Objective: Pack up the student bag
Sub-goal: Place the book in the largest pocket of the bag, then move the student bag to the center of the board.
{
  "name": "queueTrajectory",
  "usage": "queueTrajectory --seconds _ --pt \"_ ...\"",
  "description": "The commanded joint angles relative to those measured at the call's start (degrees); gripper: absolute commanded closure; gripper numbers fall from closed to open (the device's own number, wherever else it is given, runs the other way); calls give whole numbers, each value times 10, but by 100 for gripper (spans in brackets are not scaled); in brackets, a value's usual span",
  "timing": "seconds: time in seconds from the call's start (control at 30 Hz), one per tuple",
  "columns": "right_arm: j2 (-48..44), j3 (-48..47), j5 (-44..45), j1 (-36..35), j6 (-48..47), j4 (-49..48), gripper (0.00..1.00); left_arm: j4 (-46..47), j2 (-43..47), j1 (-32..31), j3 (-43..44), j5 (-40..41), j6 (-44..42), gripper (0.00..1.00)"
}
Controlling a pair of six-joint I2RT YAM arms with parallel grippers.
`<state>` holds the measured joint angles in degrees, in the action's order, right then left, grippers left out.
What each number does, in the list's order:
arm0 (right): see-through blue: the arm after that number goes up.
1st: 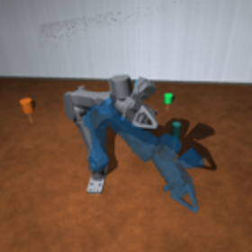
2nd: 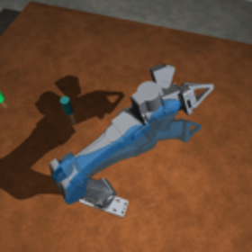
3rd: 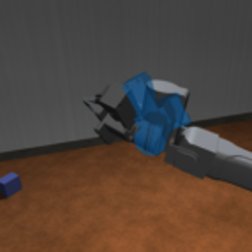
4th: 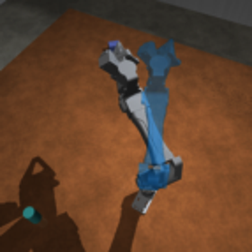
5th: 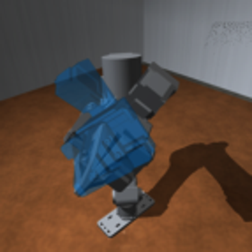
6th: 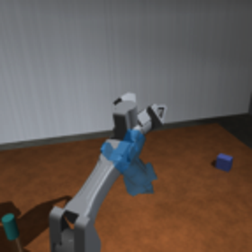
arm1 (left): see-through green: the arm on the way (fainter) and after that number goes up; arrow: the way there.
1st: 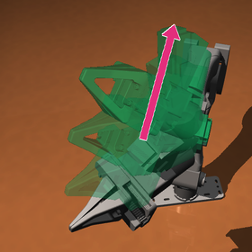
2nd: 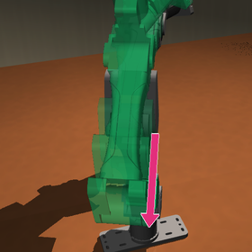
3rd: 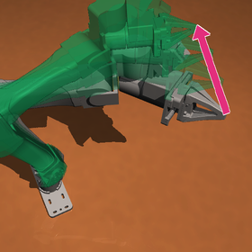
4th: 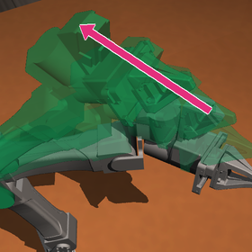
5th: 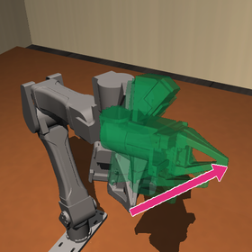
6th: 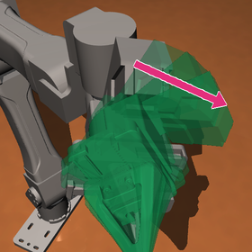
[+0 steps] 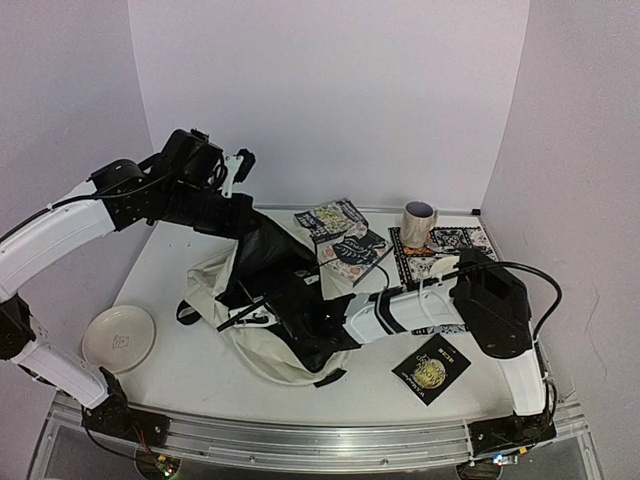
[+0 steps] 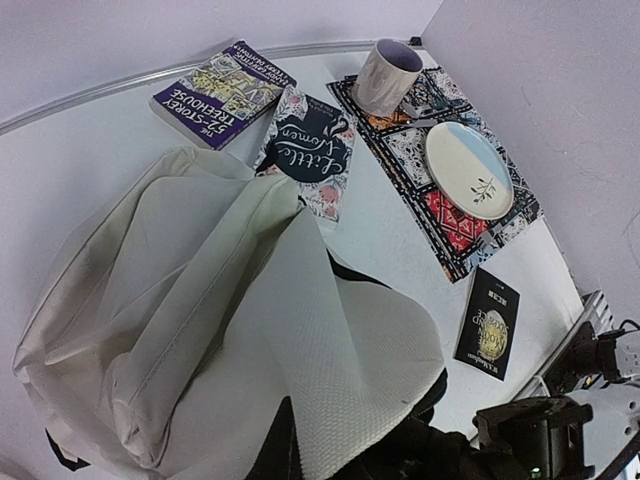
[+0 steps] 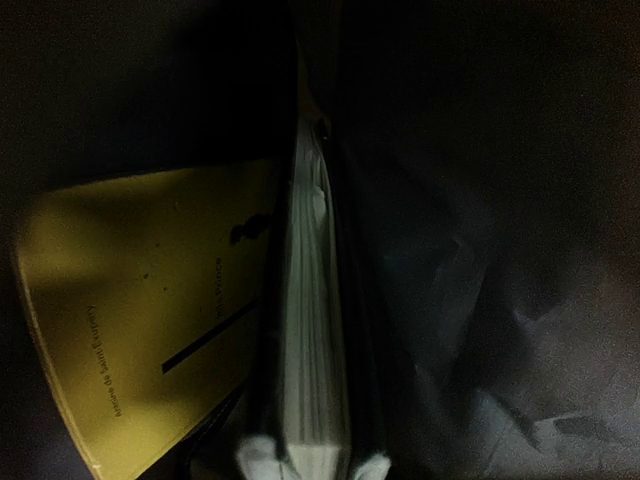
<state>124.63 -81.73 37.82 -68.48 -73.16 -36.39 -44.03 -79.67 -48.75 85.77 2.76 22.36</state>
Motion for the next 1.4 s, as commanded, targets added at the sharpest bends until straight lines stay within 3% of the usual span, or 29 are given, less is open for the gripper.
queueTrajectory --seconds 0.0,0.3,0.5,0.73,1.03,1.37 --pt "20 -55 18 7 27 5 98 59 43 -1 0 12 4 100" --pt "-55 -73 -103 -4 237 233 46 59 28 -1 -3 31 4 100" --pt "-89 -85 -175 -5 321 323 28 59 15 0 -4 39 6 100" --pt "-146 -68 -229 -5 406 362 20 60 11 1 -25 43 10 100" --pt "-258 32 -263 -2 532 382 13 73 7 3 -100 51 19 100" --pt "-364 136 -348 84 703 389 12 133 8 5 -229 45 57 98"
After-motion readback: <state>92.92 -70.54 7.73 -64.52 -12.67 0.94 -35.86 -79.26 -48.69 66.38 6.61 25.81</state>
